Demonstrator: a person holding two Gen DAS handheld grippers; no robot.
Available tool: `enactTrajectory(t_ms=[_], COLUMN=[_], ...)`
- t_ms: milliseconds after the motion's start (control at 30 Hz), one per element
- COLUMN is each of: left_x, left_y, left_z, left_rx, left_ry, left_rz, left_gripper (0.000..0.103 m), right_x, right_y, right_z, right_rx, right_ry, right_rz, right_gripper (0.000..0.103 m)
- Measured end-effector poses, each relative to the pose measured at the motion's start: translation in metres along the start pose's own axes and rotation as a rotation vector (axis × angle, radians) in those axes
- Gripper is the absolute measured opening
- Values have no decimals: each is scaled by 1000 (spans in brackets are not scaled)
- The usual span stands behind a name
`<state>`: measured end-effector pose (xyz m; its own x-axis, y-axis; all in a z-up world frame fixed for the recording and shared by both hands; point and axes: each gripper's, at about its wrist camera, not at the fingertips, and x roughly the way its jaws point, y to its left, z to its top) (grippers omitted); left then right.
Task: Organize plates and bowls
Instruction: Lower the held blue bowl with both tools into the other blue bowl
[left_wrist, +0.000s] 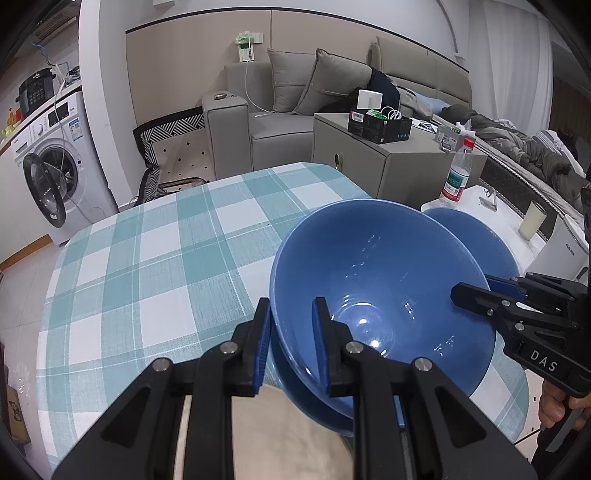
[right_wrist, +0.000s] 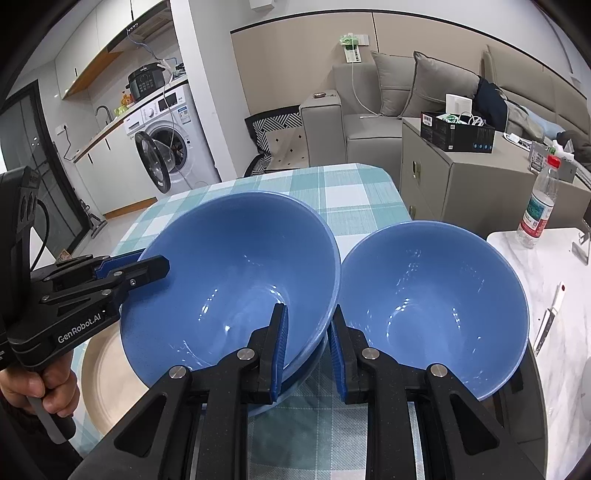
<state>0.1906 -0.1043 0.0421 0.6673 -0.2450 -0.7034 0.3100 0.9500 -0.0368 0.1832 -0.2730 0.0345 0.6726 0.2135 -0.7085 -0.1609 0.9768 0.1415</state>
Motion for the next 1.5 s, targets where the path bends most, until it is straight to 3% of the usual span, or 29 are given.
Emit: enactTrajectory(t_ms=[1500], left_x=[9], left_y=[0], left_z=[-20], left_rx=[12], left_ry=[63], left_rz=[9], left_gripper=[20], right_x=[16], right_y=[20], right_z=[-13], right_rx=[-113], right_ry=[41], right_rz=[-113], right_gripper=[26])
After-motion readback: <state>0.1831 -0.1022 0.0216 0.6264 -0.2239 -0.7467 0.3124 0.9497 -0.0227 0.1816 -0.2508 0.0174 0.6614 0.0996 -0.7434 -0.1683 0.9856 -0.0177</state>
